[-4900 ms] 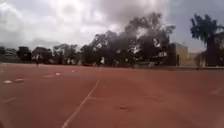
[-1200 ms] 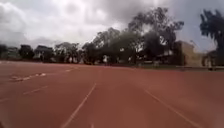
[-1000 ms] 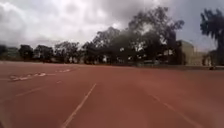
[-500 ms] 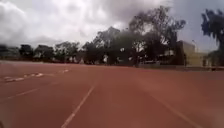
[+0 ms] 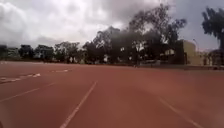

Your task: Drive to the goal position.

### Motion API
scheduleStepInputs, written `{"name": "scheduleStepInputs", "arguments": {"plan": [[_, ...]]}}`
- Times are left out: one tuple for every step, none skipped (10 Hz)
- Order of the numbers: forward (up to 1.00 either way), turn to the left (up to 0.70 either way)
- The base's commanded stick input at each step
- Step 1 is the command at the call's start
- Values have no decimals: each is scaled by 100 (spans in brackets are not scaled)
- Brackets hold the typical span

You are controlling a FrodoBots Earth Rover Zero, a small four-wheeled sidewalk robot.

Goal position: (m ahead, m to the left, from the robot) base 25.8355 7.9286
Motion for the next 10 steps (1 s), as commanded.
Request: {"name": "scheduleStepInputs", "arguments": {"plan": [[60,0],[60,0],[60,0],[60,0],[60,0],[60,0],[60,0],[60,0],[60,0],[60,0]]}}
